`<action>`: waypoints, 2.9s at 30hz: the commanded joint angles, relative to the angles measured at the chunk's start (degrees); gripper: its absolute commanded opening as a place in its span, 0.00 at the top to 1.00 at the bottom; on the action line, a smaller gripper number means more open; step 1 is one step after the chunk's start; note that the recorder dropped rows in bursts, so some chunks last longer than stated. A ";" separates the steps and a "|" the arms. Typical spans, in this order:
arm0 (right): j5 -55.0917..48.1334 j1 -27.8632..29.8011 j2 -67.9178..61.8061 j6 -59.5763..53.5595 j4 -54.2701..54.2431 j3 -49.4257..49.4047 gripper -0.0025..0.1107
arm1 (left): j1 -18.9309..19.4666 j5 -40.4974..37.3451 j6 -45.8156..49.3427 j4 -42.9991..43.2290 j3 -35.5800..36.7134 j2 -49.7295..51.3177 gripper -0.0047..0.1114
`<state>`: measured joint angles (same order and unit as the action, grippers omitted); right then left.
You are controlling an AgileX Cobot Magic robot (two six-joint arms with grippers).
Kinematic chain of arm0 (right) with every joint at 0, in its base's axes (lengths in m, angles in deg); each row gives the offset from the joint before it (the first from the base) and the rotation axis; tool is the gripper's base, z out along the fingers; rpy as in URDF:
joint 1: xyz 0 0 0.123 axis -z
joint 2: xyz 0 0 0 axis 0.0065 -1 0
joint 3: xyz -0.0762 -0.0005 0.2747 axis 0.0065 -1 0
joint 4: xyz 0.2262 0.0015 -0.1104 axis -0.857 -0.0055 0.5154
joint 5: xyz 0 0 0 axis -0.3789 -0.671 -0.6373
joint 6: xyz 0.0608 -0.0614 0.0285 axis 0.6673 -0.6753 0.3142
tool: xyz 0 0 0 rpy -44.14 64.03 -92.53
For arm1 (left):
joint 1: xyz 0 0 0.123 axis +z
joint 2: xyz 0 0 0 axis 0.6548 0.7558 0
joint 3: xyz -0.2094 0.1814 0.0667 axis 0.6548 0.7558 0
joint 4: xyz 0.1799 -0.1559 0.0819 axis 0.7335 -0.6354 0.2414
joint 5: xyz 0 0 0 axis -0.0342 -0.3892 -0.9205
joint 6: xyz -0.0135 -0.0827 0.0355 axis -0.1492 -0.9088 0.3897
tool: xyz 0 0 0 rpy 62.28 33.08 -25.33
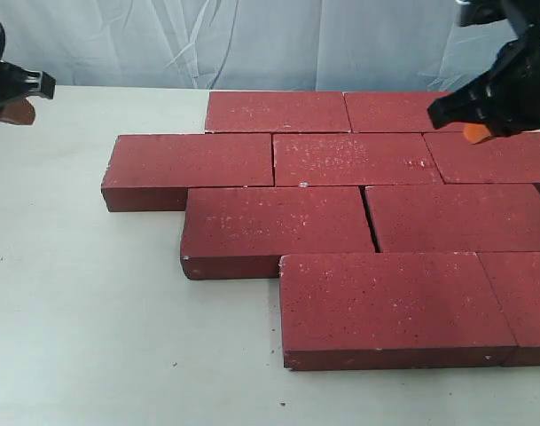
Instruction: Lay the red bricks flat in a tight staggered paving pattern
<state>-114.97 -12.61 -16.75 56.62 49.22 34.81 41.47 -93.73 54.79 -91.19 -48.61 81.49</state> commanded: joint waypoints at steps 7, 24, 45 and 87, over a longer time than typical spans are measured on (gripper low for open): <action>1.16 13.62 15.72 3.08 1.17 -4.36 0.99 | -1.55 3.75 -1.12 0.07 11.13 -24.30 0.96; 28.83 13.51 54.05 2.97 1.04 -31.72 0.99 | -6.58 27.86 -1.32 -0.47 31.73 -51.46 0.96; 34.85 13.51 77.41 2.41 0.63 -42.40 0.99 | -6.58 35.08 -1.60 -2.16 41.79 -67.15 0.96; 34.70 13.51 78.18 2.76 0.63 -42.40 0.99 | 0.23 26.26 -17.68 13.11 58.57 -87.24 0.96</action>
<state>-80.37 0.67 61.26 59.36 49.82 -7.30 40.37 -67.66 37.58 -77.19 7.48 -5.20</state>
